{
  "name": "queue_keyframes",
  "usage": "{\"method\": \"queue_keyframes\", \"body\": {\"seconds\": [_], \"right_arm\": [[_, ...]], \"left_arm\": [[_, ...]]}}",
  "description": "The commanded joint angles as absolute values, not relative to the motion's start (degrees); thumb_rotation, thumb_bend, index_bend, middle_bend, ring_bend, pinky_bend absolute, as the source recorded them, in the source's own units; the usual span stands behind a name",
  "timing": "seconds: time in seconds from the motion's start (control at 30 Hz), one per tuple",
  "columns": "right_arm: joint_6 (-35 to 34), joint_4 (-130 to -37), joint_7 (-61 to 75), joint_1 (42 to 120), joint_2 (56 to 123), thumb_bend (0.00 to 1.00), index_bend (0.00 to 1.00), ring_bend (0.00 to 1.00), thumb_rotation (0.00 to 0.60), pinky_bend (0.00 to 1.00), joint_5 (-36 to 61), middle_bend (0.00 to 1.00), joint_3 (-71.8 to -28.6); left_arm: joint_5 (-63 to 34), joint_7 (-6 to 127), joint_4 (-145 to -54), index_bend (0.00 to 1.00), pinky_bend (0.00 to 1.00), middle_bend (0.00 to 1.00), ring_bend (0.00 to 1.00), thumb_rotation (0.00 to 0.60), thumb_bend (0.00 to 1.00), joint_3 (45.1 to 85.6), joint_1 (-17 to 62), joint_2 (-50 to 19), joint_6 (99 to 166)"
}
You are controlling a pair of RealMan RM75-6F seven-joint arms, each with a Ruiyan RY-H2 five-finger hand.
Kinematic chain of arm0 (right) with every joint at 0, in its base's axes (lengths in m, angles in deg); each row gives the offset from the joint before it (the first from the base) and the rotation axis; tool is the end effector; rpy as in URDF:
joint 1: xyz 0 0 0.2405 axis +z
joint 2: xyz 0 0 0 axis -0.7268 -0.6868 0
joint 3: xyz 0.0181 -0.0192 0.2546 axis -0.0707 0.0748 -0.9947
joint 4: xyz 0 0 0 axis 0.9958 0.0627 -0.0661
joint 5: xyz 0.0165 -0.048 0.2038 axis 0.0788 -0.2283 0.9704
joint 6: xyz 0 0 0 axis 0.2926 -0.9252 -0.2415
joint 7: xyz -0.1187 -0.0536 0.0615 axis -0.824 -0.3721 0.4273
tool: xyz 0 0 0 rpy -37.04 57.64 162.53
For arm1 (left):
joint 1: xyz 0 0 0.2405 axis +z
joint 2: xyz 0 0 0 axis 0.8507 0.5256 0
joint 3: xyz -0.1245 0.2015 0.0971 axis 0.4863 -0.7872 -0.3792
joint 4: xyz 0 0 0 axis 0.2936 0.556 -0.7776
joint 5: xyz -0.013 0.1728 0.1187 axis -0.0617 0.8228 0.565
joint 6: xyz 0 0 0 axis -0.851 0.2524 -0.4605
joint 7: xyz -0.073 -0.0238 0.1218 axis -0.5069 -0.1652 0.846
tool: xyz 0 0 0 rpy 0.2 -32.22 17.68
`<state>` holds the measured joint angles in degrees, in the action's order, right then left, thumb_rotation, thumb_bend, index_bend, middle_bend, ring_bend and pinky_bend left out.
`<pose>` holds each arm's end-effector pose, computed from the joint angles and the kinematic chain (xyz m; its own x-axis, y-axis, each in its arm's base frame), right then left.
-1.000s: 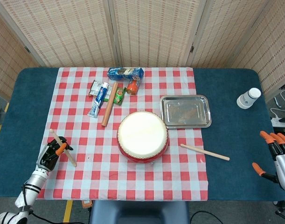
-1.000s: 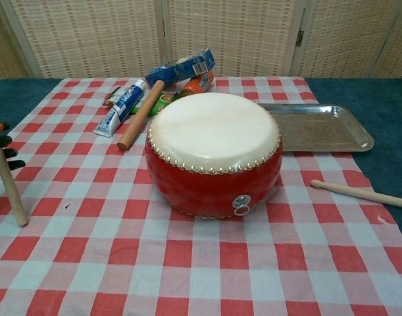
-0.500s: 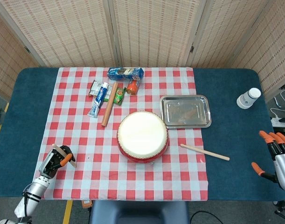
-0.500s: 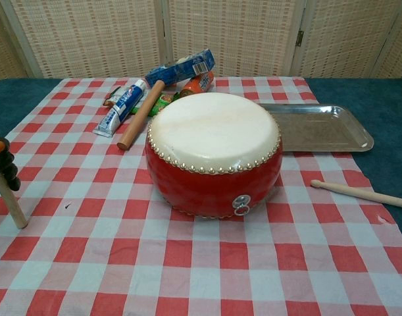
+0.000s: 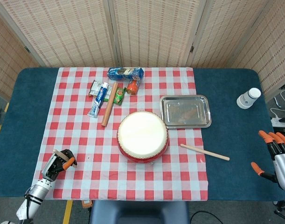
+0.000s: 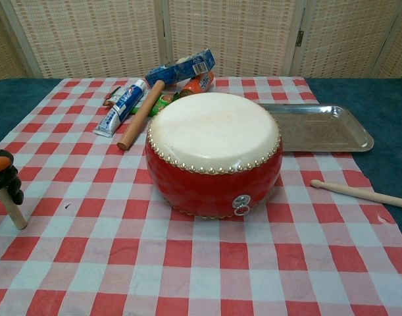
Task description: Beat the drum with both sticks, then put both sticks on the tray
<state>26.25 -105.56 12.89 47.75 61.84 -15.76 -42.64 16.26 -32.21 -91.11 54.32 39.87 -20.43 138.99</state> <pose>-0.2983 -0.1596 0.2030 0.3391 0.0580 0.9390 -0.9381 -0.0539 0.3421 -0.3131 0.2351 0.0124 -0.8439 0.3229 0.4284 0.5075 0.2215 0.8327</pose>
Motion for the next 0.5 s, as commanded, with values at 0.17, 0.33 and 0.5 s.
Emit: {"method": "queue_keyframes", "body": {"seconds": [0.17,0.33,0.5], "right_arm": [[26.3,-105.6,12.9,47.8,61.9,0.16,0.0,0.0,0.6,0.1,-15.8,0.14,-42.7],[26.4,-105.8,12.8,47.8,61.8,0.16,0.0,0.0,0.6,0.11,-15.8,0.14,-42.8],[26.6,-105.8,12.8,47.7,61.9,0.16,0.0,0.0,0.6,0.11,-15.8,0.14,-42.8]], "left_arm": [[16.2,-33.1,-89.1,0.62,0.52,0.72,0.58,0.526,0.35,53.5,39.9,-21.8,138.8],[16.1,-33.1,-87.8,0.62,0.52,0.72,0.58,0.512,0.35,53.1,39.8,-22.9,138.8],[15.9,-32.3,-87.0,0.65,0.52,0.76,0.6,0.506,0.36,53.2,39.8,-23.7,138.9]]}}
